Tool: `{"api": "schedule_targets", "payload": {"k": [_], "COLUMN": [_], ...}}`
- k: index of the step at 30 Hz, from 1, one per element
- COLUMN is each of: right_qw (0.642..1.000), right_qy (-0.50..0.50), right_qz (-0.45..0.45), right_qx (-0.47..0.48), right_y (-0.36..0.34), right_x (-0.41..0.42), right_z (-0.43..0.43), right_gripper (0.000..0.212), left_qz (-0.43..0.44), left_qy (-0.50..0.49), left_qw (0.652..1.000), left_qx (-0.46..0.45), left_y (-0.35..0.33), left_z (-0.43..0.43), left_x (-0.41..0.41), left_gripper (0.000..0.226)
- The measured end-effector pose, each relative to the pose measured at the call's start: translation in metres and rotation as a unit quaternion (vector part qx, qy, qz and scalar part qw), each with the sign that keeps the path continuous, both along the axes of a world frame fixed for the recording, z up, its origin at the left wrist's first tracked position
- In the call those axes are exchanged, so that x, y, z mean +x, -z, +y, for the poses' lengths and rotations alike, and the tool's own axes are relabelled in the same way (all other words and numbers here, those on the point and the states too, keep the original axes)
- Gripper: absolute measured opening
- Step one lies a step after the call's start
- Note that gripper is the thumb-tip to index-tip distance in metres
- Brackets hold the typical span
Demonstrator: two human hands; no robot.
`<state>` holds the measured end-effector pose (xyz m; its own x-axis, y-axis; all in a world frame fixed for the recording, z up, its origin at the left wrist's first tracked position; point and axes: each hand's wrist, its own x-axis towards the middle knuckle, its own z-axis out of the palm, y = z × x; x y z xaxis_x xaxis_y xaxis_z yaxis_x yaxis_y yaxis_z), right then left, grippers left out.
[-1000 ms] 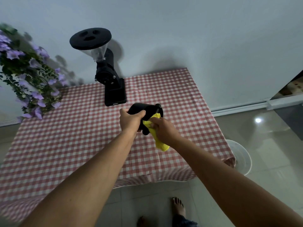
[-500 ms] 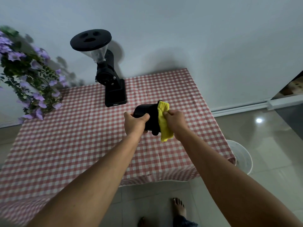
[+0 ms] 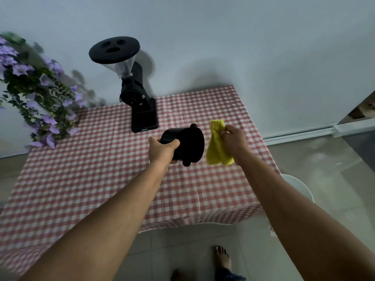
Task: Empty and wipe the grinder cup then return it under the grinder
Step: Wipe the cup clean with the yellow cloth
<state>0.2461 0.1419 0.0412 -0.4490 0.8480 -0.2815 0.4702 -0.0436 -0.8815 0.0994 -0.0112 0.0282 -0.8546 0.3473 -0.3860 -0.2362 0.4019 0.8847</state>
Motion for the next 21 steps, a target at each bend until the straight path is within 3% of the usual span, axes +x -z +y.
{"api": "schedule_targets", "payload": {"k": [3,6,10,13,15,17,19,21], "right_qw": [0.996,0.981,0.972,0.990,0.990,0.961,0.946,0.954], "right_qy": [-0.072,-0.151,-0.132,-0.075,-0.045,-0.039,-0.043,-0.044], "right_qz": [0.019,-0.027,-0.071,-0.102,-0.057,0.000,0.025,0.006], "right_qx": [0.044,0.117,0.179,0.068,-0.117,-0.272,-0.321,-0.298], "right_y": [0.000,0.007,0.015,0.020,0.021,0.020,0.021,0.020], "right_x": [-0.009,-0.015,-0.014,-0.015,-0.017,-0.016,-0.016,-0.018], "right_z": [-0.003,-0.005,-0.008,-0.020,-0.029,-0.036,-0.036,-0.032], "right_gripper": [0.031,0.025,0.021,0.021,0.016,0.015,0.019,0.021], "left_qz": [-0.016,-0.033,-0.033,-0.021,-0.034,-0.022,-0.009,-0.044], "left_qy": [0.015,0.026,0.054,0.036,0.000,-0.037,-0.059,-0.057], "left_qw": [1.000,0.999,0.998,0.999,0.998,0.997,0.996,0.995], "left_qx": [0.001,0.007,0.015,0.023,0.056,0.069,0.072,0.072], "left_y": [-0.001,-0.001,-0.008,-0.008,-0.008,-0.008,-0.007,-0.006], "left_z": [0.003,0.006,0.007,0.006,0.006,0.007,0.008,0.007], "left_x": [0.005,0.010,0.013,0.015,0.016,0.016,0.017,0.016], "left_gripper": [0.045,0.044,0.044,0.046,0.048,0.048,0.049,0.053]}}
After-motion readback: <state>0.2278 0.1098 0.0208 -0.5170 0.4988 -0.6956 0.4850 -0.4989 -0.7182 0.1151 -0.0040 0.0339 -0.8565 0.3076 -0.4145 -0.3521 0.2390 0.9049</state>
